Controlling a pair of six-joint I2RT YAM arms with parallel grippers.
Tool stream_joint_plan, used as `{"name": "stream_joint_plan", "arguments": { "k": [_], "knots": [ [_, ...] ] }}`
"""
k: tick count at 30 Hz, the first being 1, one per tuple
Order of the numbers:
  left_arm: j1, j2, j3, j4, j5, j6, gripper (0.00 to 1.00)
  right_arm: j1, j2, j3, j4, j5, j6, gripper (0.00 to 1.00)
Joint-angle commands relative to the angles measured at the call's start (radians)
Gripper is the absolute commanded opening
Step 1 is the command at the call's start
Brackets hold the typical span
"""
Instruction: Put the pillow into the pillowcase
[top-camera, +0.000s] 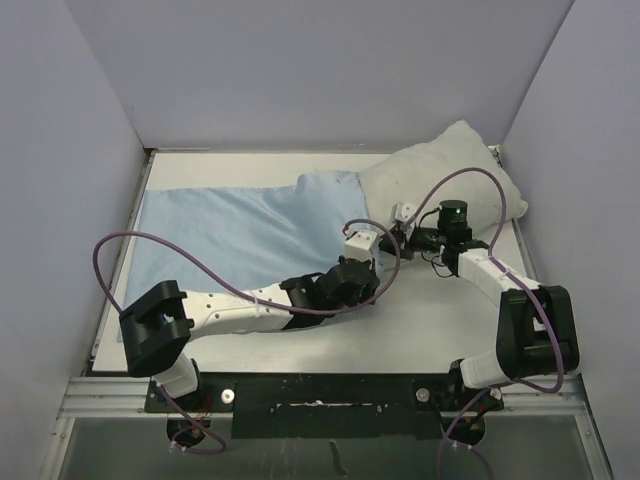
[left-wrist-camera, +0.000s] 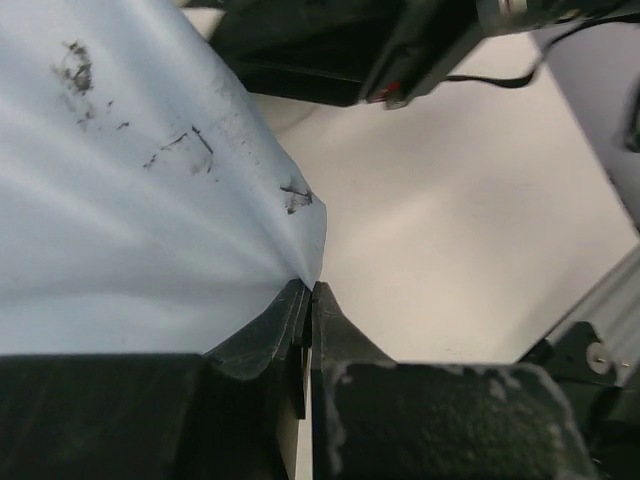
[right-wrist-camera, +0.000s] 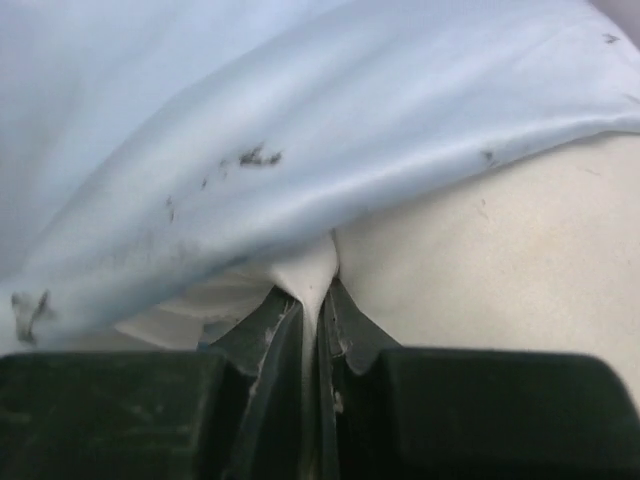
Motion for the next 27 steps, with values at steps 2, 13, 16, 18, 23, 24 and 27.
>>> {"name": "stream_joint_plan", "arguments": {
  "k": [2,13,16,18,23,24,27],
  "knots": [
    [0.052,-0.068,0.057,0.14,0.332,0.0,0.0,0.009,-0.076,-0.089,0.977,-0.036,1.216,0.0],
    [0.273,-0.01,0.078,0.249,0.521,-0.073,0.0,0.056,0.153,-0.079,0.947,-0.241,1.161,0.03],
    [0.289,-0.022,0.087,0.235,0.527,-0.06,0.11,0.061,0.138,-0.046,0.836,-0.331,1.028,0.18],
    [0.289,-0.037,0.07,0.226,0.532,-0.055,0.2,0.052,0.089,-0.018,0.666,-0.377,0.869,0.31],
    [0.287,-0.149,-0.062,0.252,0.577,-0.061,0.38,0.051,-0.1,0.204,-0.492,-0.259,-0.301,0.72],
    [0.286,-0.185,-0.097,0.26,0.588,-0.055,0.42,0.03,-0.115,0.227,-0.562,-0.249,-0.376,0.75],
    [0.279,-0.314,-0.199,0.259,0.606,-0.019,0.48,-0.044,-0.157,0.266,-0.726,-0.235,-0.54,0.85]
  ]
}}
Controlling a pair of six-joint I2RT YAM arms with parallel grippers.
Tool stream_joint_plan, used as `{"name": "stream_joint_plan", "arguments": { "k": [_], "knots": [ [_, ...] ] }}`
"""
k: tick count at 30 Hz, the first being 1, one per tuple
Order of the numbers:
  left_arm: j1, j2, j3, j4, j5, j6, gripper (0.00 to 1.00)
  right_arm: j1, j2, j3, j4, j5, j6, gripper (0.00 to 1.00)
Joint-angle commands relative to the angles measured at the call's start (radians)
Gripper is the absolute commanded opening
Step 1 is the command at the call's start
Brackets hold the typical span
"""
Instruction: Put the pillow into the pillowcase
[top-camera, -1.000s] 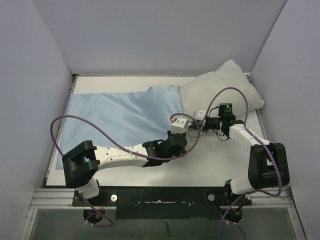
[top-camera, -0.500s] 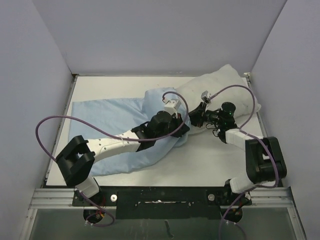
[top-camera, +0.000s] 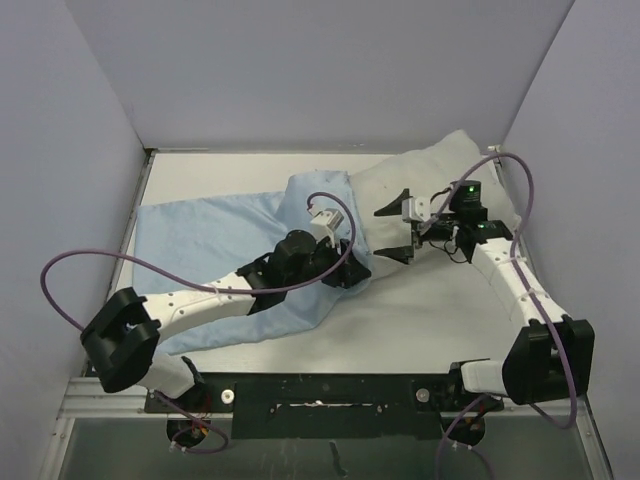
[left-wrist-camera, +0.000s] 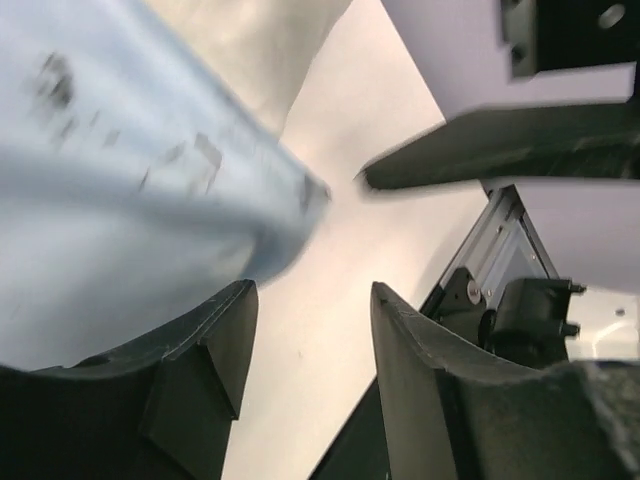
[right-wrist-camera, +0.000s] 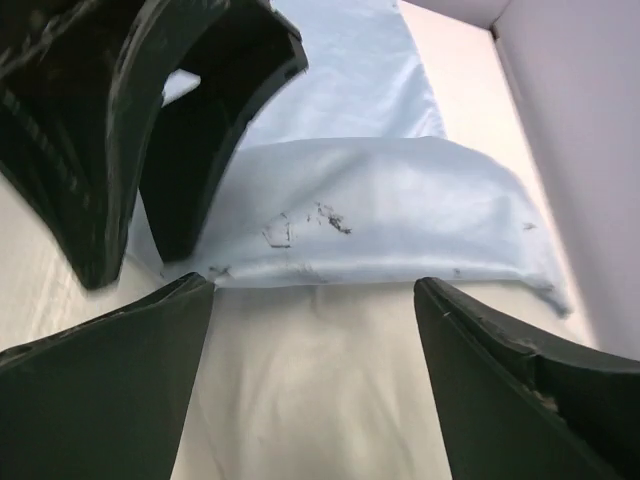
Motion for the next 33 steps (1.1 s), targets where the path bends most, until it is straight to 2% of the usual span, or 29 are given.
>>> {"name": "stream_joint_plan", "arguments": {
  "k": [1,4,8,10,11,15,18,21,24,26,27,29,31,33],
  "knots": [
    [0.006,-0.232,-0.103,0.06,0.032,0.051,0.48,-0.077,-0.091,0.065,-0.556,-0.019,-0.62,0.88],
    [0.007,-0.349,-0.156,-0.031,0.022,0.07,0.49,-0.097,-0.124,0.052,-0.596,-0.001,-0.729,0.96],
    [0.002,-0.427,-0.148,-0.242,-0.071,0.1,0.5,-0.114,-0.132,0.003,-0.591,0.072,-0.876,0.99],
    [-0.026,-0.407,-0.112,-0.358,-0.167,0.137,0.52,-0.121,-0.138,-0.05,-0.482,0.147,-0.848,0.98],
    [-0.055,-0.376,-0.079,-0.43,-0.274,0.167,0.56,-0.121,-0.142,-0.079,-0.402,0.19,-0.804,0.98],
    [-0.155,-0.198,0.078,-0.566,-0.515,0.349,0.74,-0.114,-0.145,-0.205,-0.072,0.314,-0.623,0.98],
    [-0.147,-0.075,0.151,-0.554,-0.558,0.448,0.84,-0.077,-0.125,-0.312,0.195,0.407,-0.528,0.98],
    [-0.108,0.024,0.206,-0.531,-0.551,0.481,0.87,-0.055,-0.064,-0.349,0.317,0.489,-0.503,1.0],
    [-0.068,0.094,0.227,-0.494,-0.514,0.484,0.87,-0.051,-0.029,-0.354,0.381,0.507,-0.444,0.89],
    [-0.049,0.127,0.232,-0.467,-0.506,0.485,0.83,-0.05,-0.033,-0.359,0.392,0.461,-0.406,0.74],
    [-0.042,0.136,0.236,-0.456,-0.504,0.485,0.77,-0.05,-0.04,-0.36,0.388,0.428,-0.392,0.56],
    [-0.031,0.147,0.25,-0.434,-0.481,0.496,0.61,-0.047,-0.057,-0.359,0.385,0.36,-0.348,0.29],
    [-0.026,0.142,0.262,-0.412,-0.443,0.522,0.41,-0.041,-0.081,-0.343,0.339,0.29,-0.324,0.1],
    [-0.024,0.129,0.286,-0.422,-0.407,0.558,0.25,-0.034,-0.102,-0.309,0.255,0.222,-0.325,0.0]
  ]
}}
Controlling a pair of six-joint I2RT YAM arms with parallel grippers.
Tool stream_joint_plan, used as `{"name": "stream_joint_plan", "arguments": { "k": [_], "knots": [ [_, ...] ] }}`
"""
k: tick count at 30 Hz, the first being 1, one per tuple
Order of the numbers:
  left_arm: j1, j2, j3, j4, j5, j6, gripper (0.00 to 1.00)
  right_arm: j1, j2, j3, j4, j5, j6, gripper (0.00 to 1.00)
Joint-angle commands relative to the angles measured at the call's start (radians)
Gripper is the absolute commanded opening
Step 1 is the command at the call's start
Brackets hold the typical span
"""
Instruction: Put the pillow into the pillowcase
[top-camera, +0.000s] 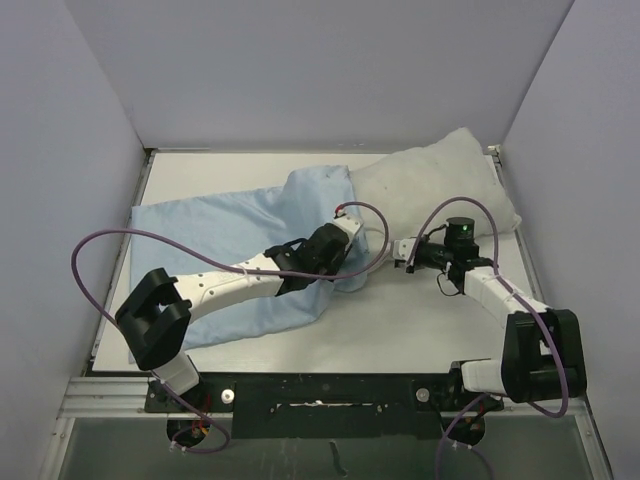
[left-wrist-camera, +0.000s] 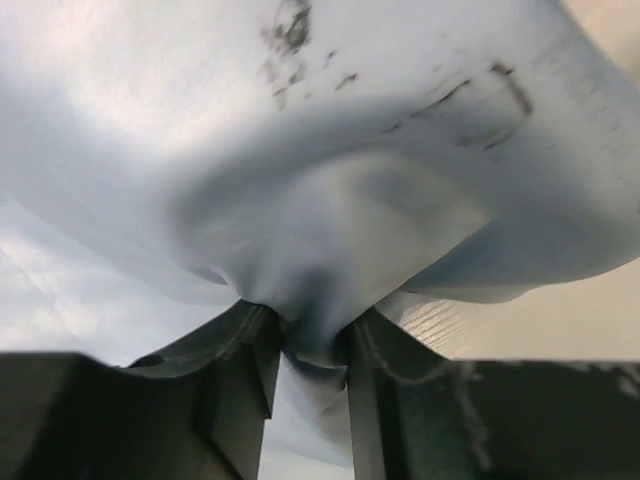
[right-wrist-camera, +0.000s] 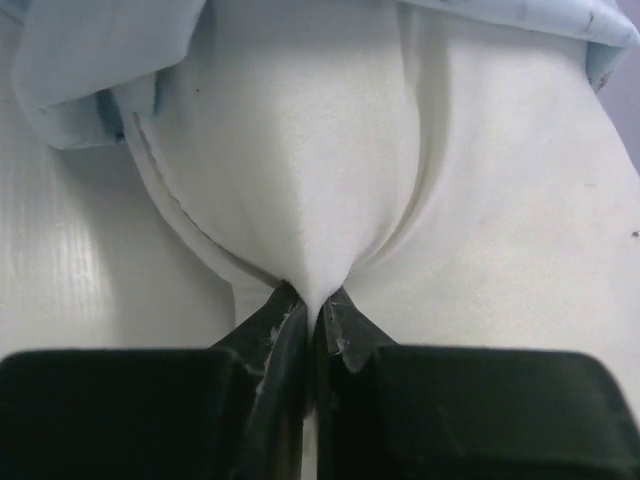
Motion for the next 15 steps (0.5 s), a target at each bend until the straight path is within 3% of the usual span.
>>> {"name": "stream_joint_plan", "arguments": {
  "k": [1,6,10,12,15],
  "knots": [
    [0.003,-0.018,0.108,0.06,0.08,0.09,0.21,0.021,-0.074,0.073,-0.099,-0.195,0.065,0.0],
    [0.02,-0.1,0.201,-0.069,0.182,0.142,0.17,0.05,-0.102,0.297,-0.432,-0.422,0.146,0.0],
    [0.056,-0.164,0.272,-0.168,0.279,0.148,0.27,0.069,-0.104,0.482,-0.594,-0.628,0.303,0.0],
    [0.075,-0.183,0.31,-0.196,0.323,0.145,0.36,0.071,-0.1,0.518,-0.501,-0.643,0.491,0.0],
    [0.112,-0.191,0.342,-0.194,0.357,0.137,0.55,0.071,-0.095,0.405,-0.111,-0.455,0.933,0.0]
  ]
}}
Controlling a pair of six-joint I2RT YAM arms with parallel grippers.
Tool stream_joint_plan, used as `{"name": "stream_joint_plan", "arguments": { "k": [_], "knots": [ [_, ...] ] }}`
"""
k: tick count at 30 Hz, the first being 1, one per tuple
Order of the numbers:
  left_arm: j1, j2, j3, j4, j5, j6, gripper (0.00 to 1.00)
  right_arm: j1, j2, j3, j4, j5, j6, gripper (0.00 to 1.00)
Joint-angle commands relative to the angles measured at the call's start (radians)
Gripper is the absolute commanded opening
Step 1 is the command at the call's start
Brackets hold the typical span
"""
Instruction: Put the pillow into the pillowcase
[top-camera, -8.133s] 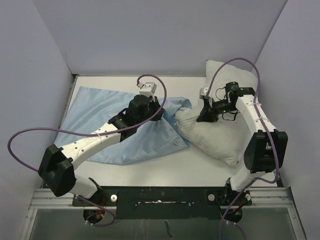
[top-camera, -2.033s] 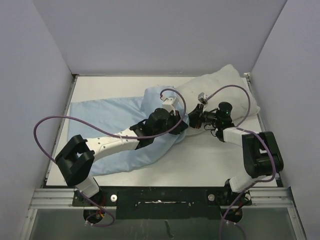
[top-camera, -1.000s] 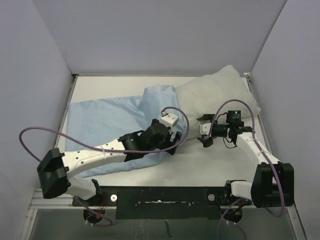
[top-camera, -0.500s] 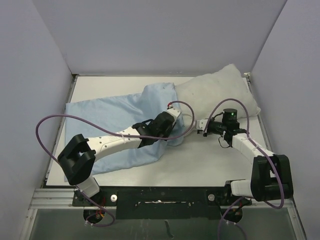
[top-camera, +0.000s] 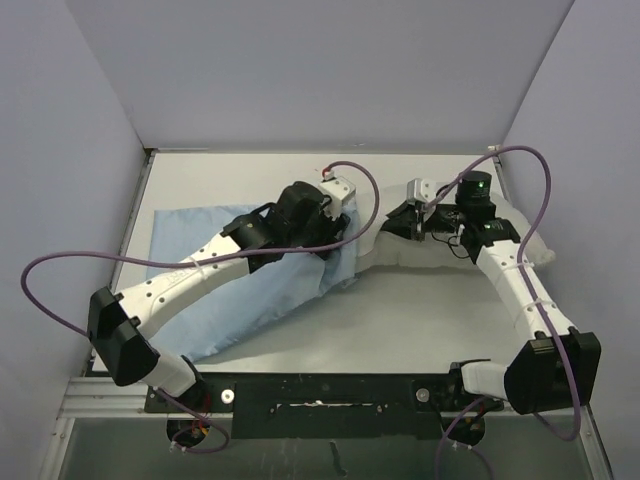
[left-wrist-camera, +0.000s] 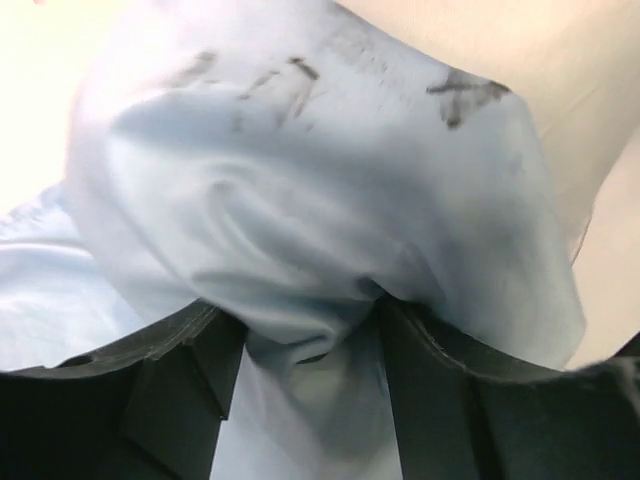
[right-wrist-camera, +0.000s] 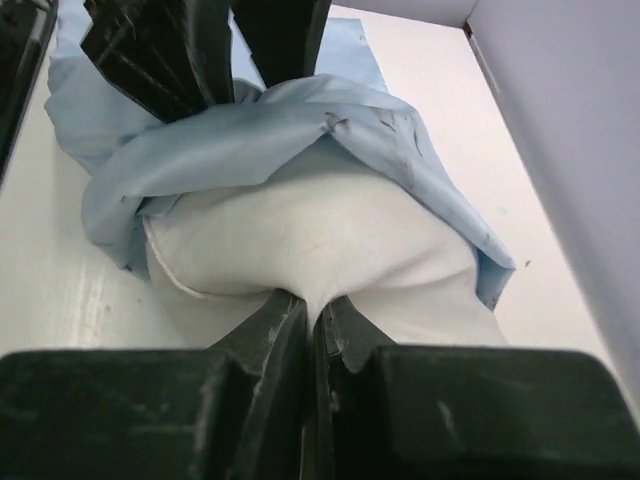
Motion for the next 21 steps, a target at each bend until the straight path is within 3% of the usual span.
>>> {"name": "stream_joint_plan", "arguments": {
  "k": [1,6,12,15,17,21],
  "knots": [
    [0.044,-0.064,0.102,0.076,0.131,0.0,0.61,0.032,-0.03,-0.076,0.353,-0.053,0.563,0.0],
    [0.094,-0.031,0.122,-0.01,0.121,-0.058,0.71,0.031,0.111,-0.051,0.221,0.044,0.49,0.0],
    [0.076,-0.147,0.088,-0.121,-0.024,-0.155,0.72,0.044,0.178,-0.053,0.247,0.071,0.542,0.0],
    [0.045,-0.227,0.065,-0.145,-0.025,-0.305,0.69,0.046,0.172,-0.067,0.293,0.078,0.595,0.0],
    [-0.012,-0.231,0.058,-0.148,-0.027,-0.373,0.66,0.047,0.171,-0.074,0.318,0.078,0.616,0.0],
    [-0.21,-0.167,0.04,-0.116,-0.248,-0.37,0.66,0.046,0.174,-0.08,0.332,0.076,0.633,0.0]
  ]
}}
